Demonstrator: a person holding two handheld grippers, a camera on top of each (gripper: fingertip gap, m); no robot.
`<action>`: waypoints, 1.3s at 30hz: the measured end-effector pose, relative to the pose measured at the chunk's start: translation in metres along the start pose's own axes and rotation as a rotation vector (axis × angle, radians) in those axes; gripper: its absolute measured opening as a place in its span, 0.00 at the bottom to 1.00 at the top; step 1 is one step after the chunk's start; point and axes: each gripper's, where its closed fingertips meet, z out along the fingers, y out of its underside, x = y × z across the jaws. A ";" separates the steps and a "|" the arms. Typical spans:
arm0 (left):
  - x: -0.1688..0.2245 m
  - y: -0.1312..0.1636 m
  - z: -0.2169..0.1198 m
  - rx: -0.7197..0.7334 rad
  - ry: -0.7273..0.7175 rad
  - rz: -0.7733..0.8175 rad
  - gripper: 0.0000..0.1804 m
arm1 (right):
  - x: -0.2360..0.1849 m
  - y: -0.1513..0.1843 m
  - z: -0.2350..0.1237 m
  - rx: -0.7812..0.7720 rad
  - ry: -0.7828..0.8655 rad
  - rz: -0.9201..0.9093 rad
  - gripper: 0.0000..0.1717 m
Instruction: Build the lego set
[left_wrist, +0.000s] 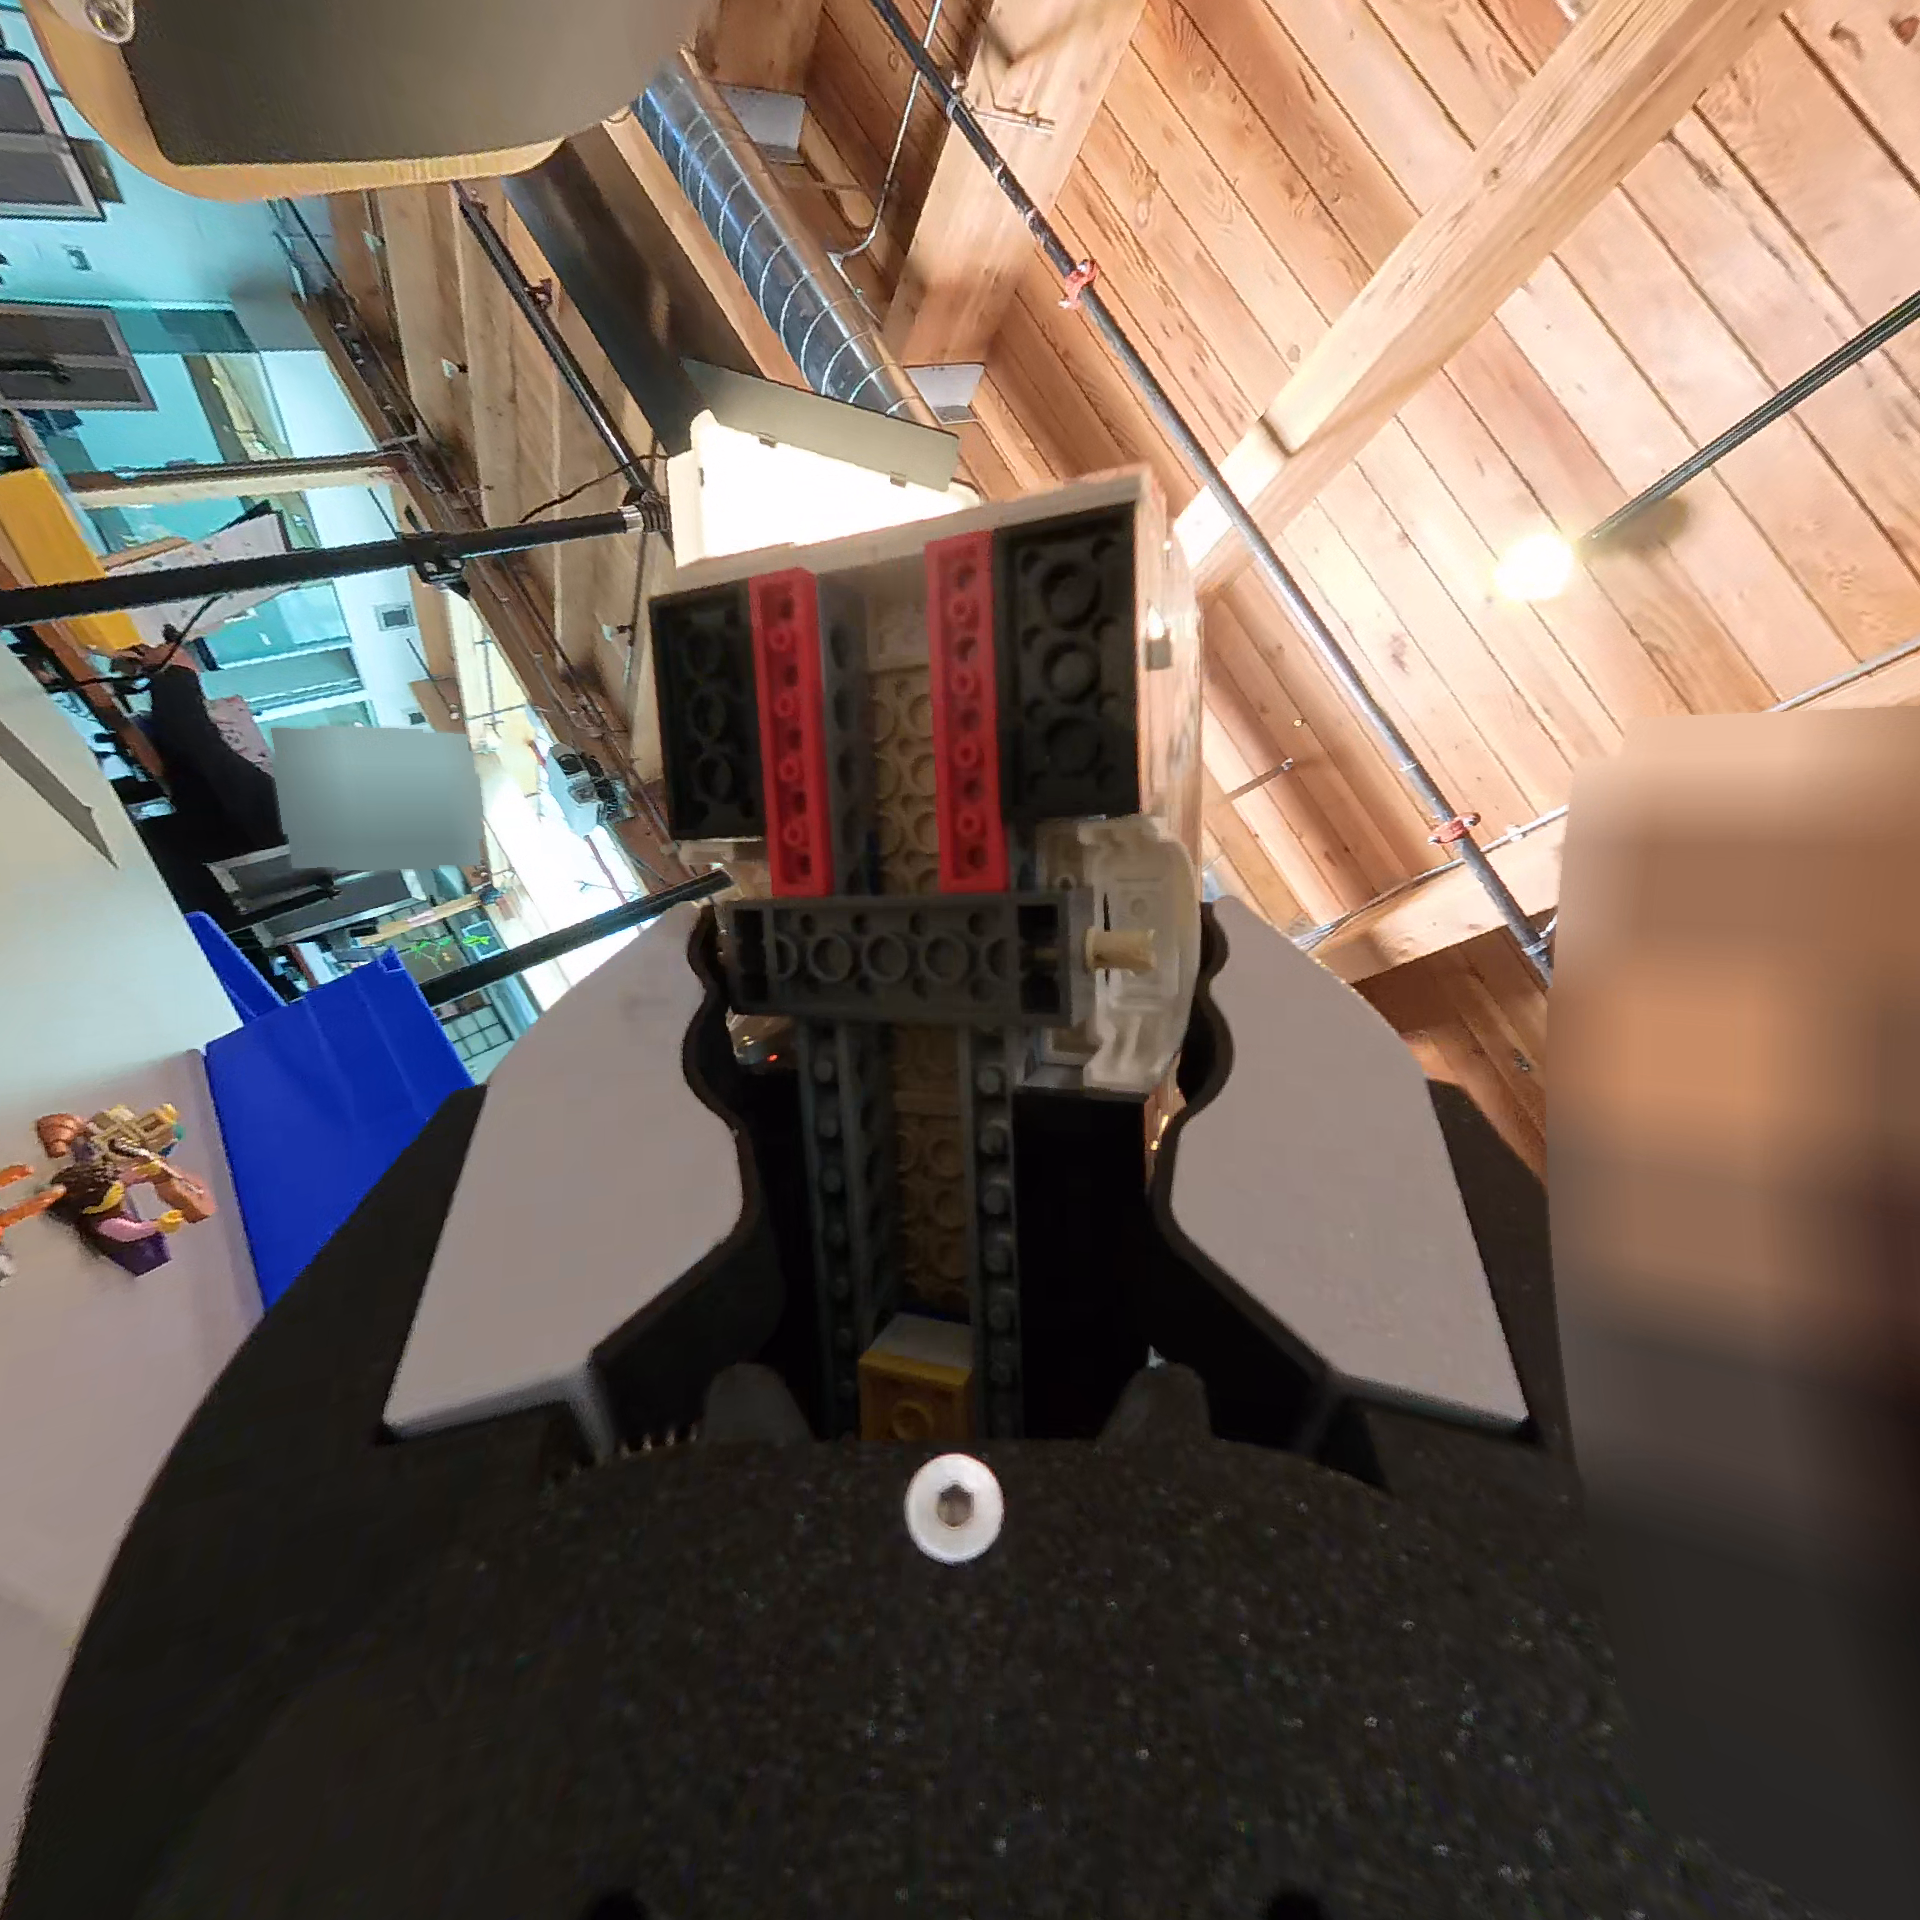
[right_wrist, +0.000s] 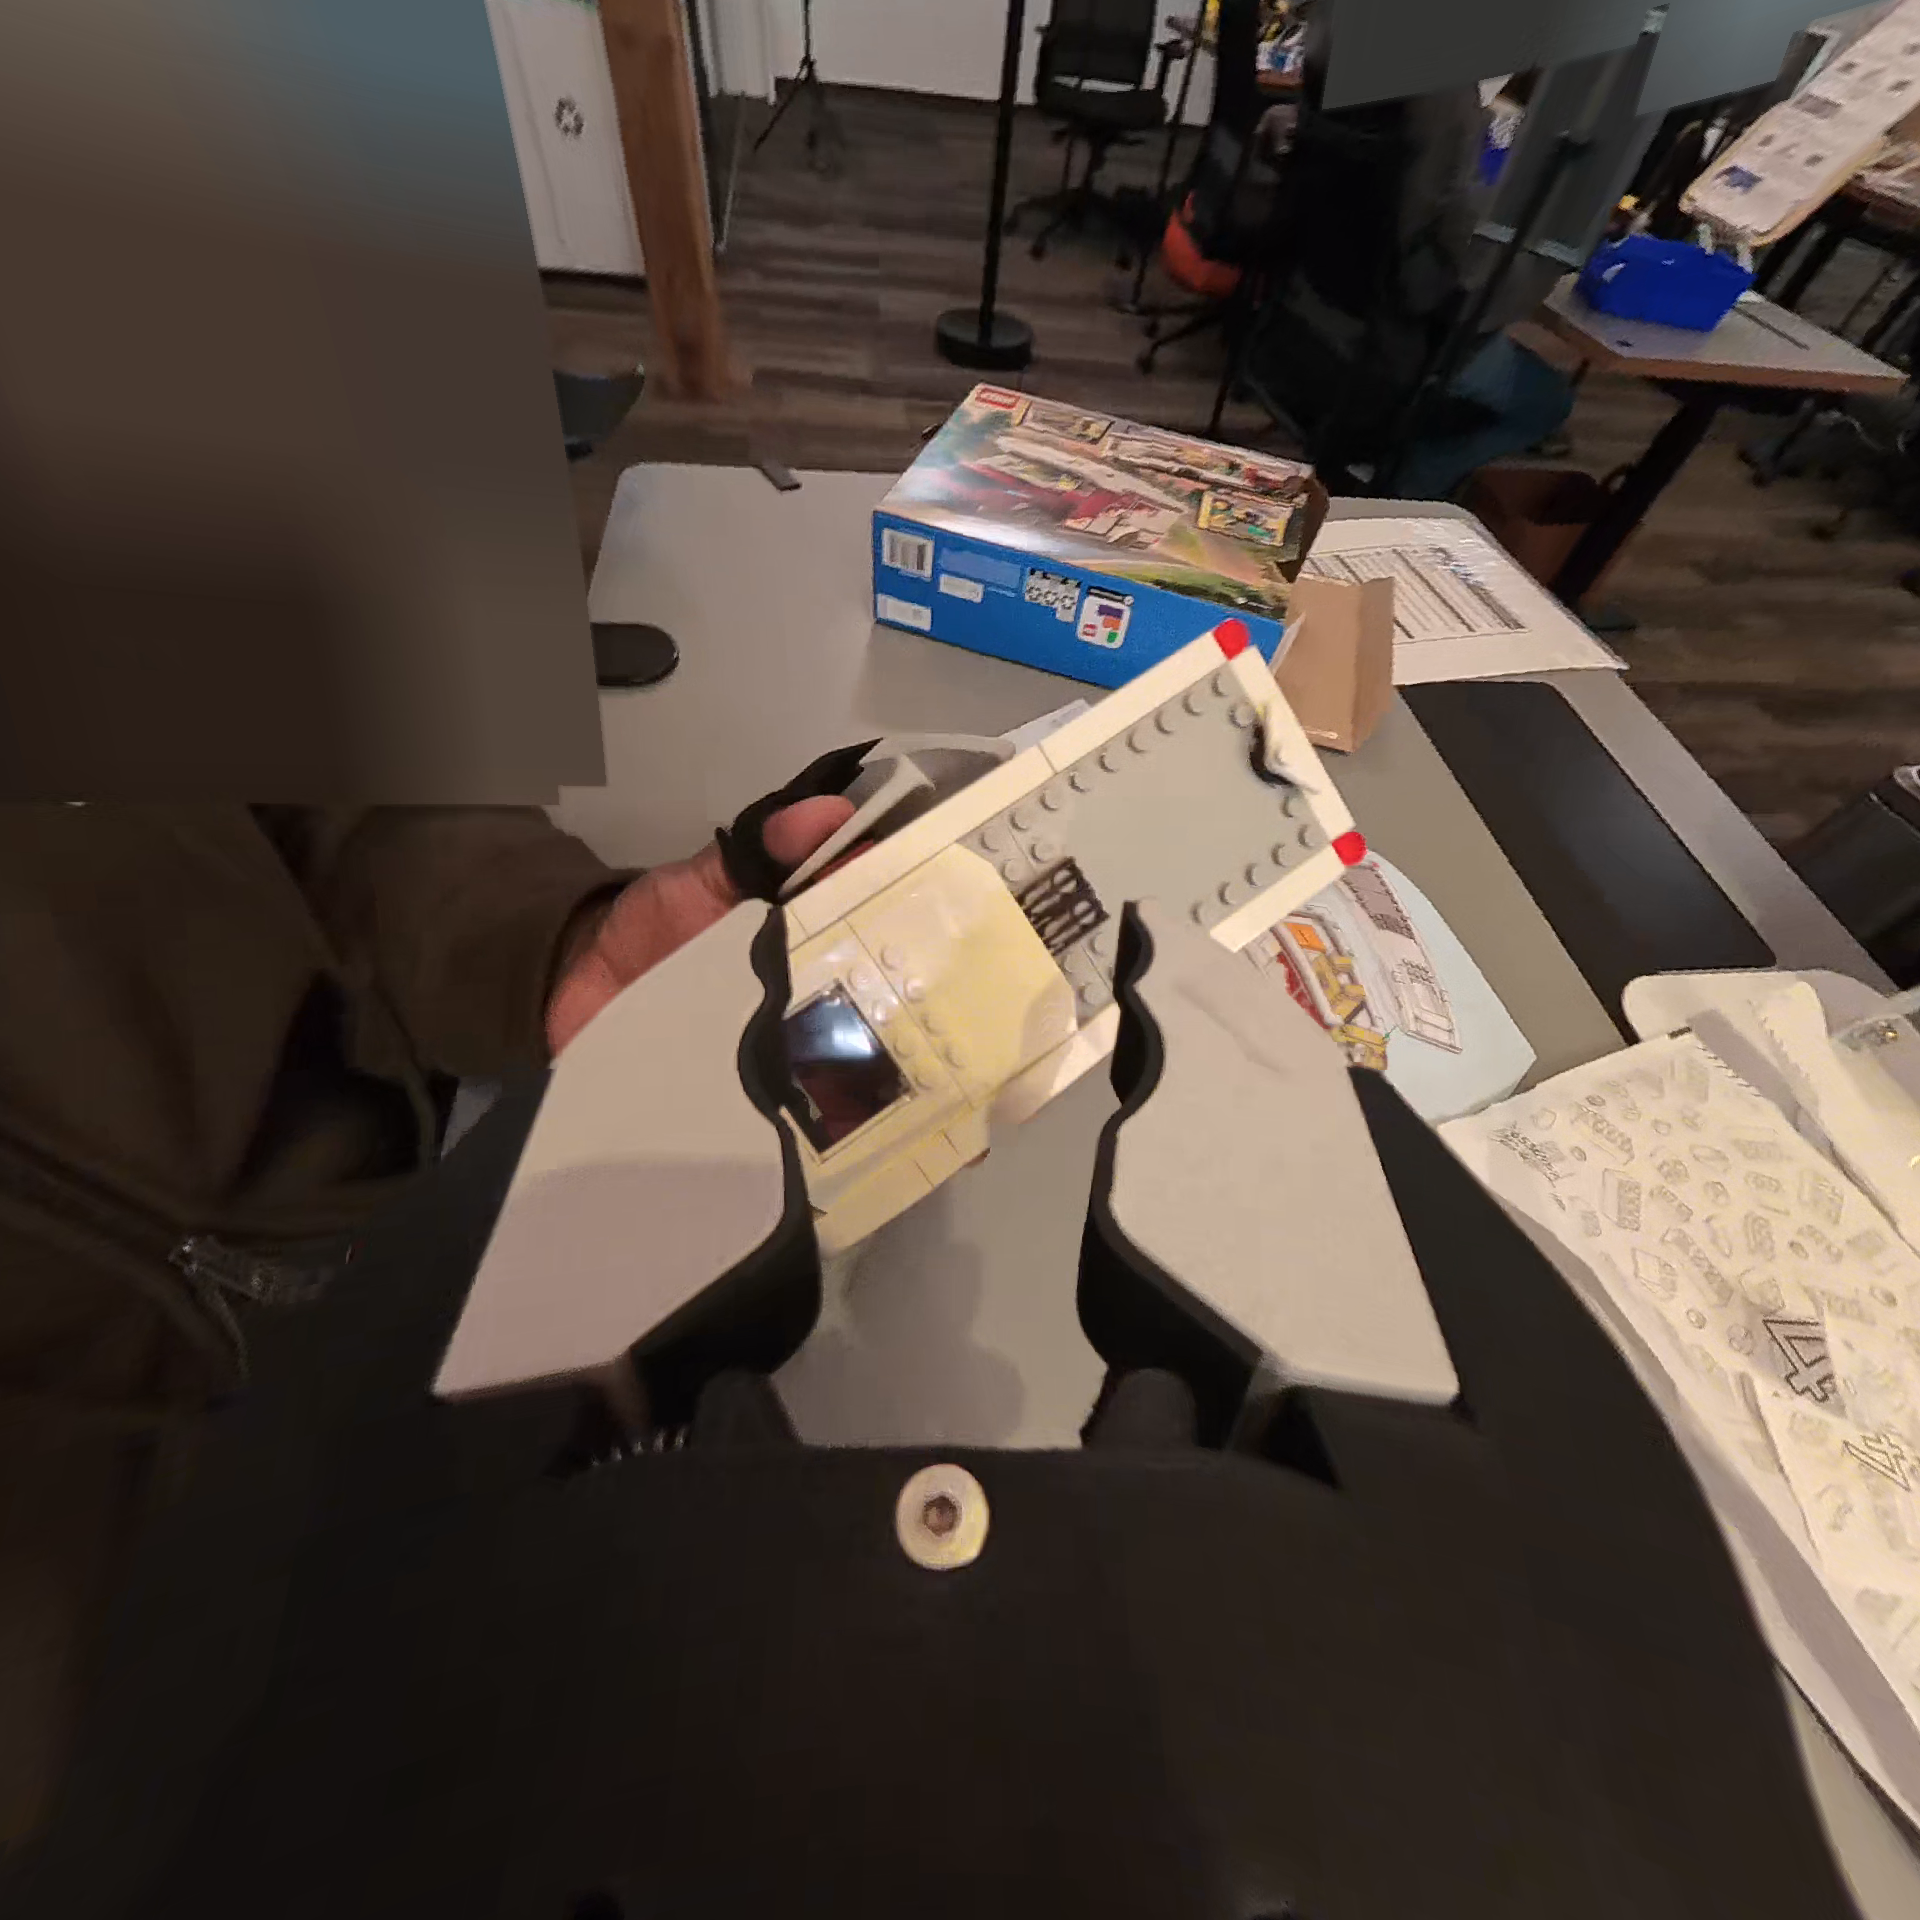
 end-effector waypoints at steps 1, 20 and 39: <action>0.000 0.001 -0.001 -0.004 -0.009 0.008 0.47 | -0.002 0.001 0.002 -0.009 -0.024 -0.004 0.33; 0.004 0.004 -0.003 -0.012 -0.050 0.085 0.47 | -0.009 0.007 0.018 -0.071 -0.182 -0.027 0.00; 0.002 -0.016 -0.016 0.183 0.057 -0.087 0.47 | 0.006 -0.003 0.006 -0.014 0.014 -0.047 0.17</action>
